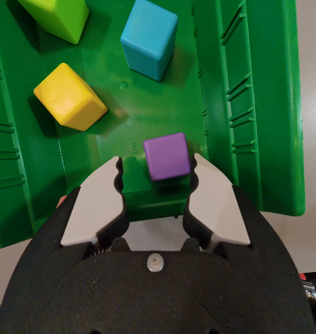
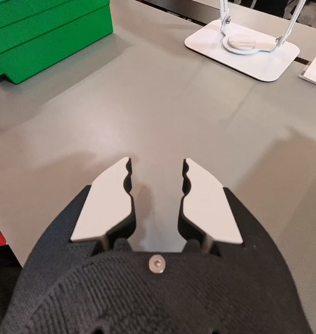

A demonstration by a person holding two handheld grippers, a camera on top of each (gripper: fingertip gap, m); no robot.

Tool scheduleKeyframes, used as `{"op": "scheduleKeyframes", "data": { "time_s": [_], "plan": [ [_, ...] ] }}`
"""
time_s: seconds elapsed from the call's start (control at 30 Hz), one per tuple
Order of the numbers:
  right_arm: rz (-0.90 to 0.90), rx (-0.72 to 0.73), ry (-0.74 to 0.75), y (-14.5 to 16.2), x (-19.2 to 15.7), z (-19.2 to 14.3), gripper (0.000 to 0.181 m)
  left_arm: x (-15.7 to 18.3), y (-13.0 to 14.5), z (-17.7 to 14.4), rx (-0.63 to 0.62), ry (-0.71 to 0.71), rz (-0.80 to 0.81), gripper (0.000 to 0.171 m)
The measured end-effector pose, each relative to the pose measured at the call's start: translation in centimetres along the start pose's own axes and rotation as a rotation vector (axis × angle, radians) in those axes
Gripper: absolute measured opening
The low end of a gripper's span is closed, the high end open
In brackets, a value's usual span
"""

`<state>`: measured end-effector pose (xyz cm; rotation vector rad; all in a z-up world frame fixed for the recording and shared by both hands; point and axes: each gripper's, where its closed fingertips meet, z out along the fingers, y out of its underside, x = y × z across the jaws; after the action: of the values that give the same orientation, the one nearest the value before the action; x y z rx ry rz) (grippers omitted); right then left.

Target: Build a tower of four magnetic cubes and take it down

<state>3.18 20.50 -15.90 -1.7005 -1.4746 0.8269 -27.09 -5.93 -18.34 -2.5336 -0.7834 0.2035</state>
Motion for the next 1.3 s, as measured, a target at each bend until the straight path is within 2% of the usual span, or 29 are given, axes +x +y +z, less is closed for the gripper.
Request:
{"op": "scheduleKeyframes", "data": {
  "time_s": [0.1,0.2,0.33,0.7,0.8,1.03,1.17,1.3],
  "plan": [
    [0.004,0.001,0.005,0.1,0.1,-0.1,0.055,0.6,-0.3,-0.3,0.021,0.058,-0.023,0.074],
    [-0.003,0.007,0.014,0.0,0.1,-0.2,0.054,0.7,-0.3,-0.4,0.019,0.06,-0.015,0.072],
    [-0.006,0.005,0.012,0.0,-0.1,-0.1,0.054,0.9,-0.4,-0.3,0.012,0.048,0.021,0.056],
    [-0.024,0.003,0.013,0.1,-0.3,0.1,0.054,0.7,-0.1,0.0,-0.025,0.019,0.049,0.059],
    [-0.023,0.001,0.011,0.1,-0.3,0.2,0.054,0.9,-0.2,-0.1,-0.023,0.032,0.069,0.049],
    [-0.025,-0.004,0.011,0.3,-0.3,0.5,0.053,0.4,-0.5,-0.3,-0.013,0.007,0.101,0.048],
    [-0.021,-0.001,0.014,0.3,-0.1,0.4,0.053,-1.0,-2.2,-2.5,0.083,-0.05,0.083,0.048],
    [-0.014,0.005,0.016,0.1,0.0,0.3,0.053,-1.6,-4.7,-7.0,0.23,-0.094,0.091,0.048]
  ]
}}
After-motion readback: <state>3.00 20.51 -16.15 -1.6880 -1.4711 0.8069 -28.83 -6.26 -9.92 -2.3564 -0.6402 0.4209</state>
